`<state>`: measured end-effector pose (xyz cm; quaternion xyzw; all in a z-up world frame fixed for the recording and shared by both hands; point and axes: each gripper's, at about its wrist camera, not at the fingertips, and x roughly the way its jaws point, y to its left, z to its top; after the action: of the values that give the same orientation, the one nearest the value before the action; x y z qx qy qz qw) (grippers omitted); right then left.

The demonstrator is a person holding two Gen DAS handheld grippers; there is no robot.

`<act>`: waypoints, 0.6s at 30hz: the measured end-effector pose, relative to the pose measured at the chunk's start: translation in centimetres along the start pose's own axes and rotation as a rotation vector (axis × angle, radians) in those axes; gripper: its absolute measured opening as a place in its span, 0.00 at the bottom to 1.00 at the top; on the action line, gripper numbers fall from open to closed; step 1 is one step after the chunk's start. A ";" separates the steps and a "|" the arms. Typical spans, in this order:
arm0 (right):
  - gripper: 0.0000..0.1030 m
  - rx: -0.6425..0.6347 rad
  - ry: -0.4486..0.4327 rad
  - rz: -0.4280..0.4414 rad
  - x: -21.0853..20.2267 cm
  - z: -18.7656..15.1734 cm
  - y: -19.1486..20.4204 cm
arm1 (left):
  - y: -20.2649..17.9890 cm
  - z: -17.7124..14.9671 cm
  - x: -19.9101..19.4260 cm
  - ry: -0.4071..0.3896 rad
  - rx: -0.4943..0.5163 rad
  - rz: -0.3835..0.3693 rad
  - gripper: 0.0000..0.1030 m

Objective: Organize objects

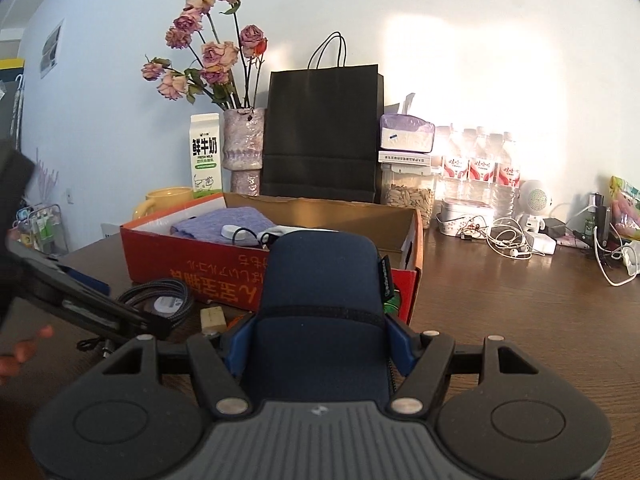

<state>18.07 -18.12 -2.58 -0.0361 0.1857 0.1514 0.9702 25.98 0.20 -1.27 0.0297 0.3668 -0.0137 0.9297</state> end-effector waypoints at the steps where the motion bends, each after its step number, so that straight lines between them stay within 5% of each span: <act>1: 0.64 0.002 0.000 0.001 0.0 0.0 -0.1 | -0.1 0.1 0.4 0.006 0.001 0.003 1.00; 5: 0.64 0.005 0.001 0.005 0.0 0.0 -0.1 | -0.2 0.1 1.2 0.002 -0.021 -0.001 0.99; 7: 0.64 0.006 0.001 0.007 0.0 0.0 -0.1 | 0.0 0.0 1.0 -0.017 -0.037 -0.014 0.87; 18: 0.64 0.007 0.000 0.008 0.0 0.0 0.0 | 0.1 -0.8 -0.3 -0.043 -0.030 -0.017 0.86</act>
<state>18.06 -18.17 -2.57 -0.0322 0.1865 0.1544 0.9697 25.25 0.36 -1.66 0.0124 0.3472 -0.0166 0.9375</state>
